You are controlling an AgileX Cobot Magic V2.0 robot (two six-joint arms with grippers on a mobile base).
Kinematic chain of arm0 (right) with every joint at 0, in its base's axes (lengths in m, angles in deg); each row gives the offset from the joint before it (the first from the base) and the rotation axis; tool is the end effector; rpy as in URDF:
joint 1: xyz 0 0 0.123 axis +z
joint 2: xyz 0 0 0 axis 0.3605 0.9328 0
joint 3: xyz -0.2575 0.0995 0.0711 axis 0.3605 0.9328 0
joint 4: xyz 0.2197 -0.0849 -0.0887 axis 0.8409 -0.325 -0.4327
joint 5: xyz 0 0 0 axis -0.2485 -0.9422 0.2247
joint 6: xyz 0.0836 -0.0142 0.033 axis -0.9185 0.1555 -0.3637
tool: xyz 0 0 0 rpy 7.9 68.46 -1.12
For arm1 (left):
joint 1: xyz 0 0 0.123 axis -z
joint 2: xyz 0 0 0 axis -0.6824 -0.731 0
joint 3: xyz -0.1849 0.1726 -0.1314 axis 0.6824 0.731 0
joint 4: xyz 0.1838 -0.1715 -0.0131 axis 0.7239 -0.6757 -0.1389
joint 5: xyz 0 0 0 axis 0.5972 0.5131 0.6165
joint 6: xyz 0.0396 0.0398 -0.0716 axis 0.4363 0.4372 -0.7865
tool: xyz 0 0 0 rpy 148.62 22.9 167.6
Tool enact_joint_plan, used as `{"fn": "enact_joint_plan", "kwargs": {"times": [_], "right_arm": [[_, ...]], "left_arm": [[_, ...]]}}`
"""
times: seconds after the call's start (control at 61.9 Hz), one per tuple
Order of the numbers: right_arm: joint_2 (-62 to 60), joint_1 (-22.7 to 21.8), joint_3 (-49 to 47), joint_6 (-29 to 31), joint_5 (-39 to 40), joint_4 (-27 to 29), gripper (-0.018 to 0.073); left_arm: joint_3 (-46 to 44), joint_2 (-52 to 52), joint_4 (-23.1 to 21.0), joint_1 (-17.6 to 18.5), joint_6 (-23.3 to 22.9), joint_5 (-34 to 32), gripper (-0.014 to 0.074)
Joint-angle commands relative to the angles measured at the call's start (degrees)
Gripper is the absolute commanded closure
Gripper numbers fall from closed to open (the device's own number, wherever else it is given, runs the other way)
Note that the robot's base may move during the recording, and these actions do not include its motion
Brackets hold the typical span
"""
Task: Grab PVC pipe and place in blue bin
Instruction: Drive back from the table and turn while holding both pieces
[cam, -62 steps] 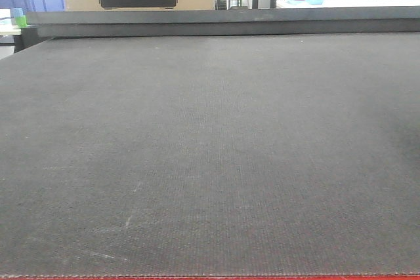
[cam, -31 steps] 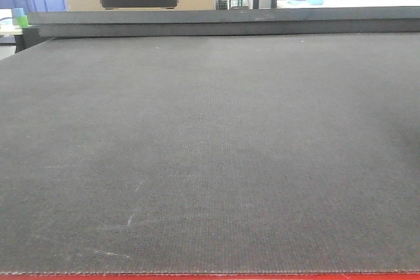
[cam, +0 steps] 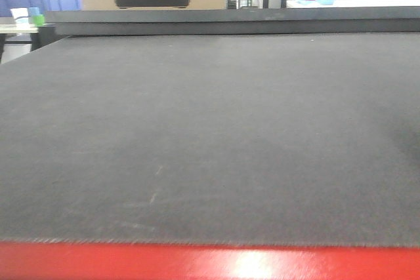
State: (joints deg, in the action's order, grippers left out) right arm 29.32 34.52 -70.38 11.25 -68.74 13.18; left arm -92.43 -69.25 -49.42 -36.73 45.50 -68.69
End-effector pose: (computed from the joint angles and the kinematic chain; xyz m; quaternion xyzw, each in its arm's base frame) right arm 0.1175 0.0272 0.3999 -0.0537 0.7355 0.1031 0.6674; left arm 0.1135 -0.0167 0.4023 0.0082 0.6973 -0.1025 0.7094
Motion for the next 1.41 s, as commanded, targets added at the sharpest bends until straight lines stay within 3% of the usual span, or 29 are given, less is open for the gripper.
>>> {"fn": "enact_joint_plan", "kwargs": {"times": [0.0,1.389], "right_arm": [[-0.3,-0.03,0.11,0.31,1.6,-0.67,0.0718],[-0.3,-0.03,0.11,0.31,1.6,-0.67,0.0718]], "left_arm": [[0.03,0.21,-0.02,0.3,-0.06,-1.61,0.0707],[0.03,0.21,-0.02,0.3,-0.06,-1.61,0.0707]]}}
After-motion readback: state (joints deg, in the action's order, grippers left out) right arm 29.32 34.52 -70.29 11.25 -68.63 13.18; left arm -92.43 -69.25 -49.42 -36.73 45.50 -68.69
